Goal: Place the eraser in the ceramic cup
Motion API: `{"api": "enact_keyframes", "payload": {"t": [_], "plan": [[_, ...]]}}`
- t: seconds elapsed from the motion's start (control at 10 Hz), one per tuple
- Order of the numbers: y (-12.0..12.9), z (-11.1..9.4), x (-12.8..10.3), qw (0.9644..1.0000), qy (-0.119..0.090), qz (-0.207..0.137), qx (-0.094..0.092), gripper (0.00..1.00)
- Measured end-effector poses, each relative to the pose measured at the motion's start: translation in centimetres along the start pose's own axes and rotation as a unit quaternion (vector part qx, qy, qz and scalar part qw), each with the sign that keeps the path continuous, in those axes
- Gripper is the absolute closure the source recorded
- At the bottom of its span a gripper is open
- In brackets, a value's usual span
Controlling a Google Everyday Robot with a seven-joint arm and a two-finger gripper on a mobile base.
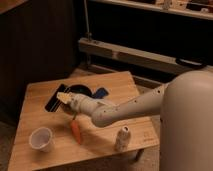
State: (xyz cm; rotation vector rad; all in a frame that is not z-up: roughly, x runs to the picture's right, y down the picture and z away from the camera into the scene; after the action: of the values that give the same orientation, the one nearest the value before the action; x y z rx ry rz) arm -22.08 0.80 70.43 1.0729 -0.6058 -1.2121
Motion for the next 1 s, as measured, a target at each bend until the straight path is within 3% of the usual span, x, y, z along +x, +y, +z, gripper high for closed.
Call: {"api": "enact_keyframes", "payload": {"t": [0.2,0.4,0.7,1.0], "plan": [[-1.1,-0.1,1.2,0.9978,-0.005,-0.062,0.023,0.84],[-2.1,0.0,0.9,0.9920,-0.016,-0.115,0.049,0.84],[-4.5,-0.4,-1.0,0.9837,-0.031,-0.155,0.085,0.84],[-6.3,-1.1,-2.3,0.9766,-0.041,-0.181,0.108,0.84]]}}
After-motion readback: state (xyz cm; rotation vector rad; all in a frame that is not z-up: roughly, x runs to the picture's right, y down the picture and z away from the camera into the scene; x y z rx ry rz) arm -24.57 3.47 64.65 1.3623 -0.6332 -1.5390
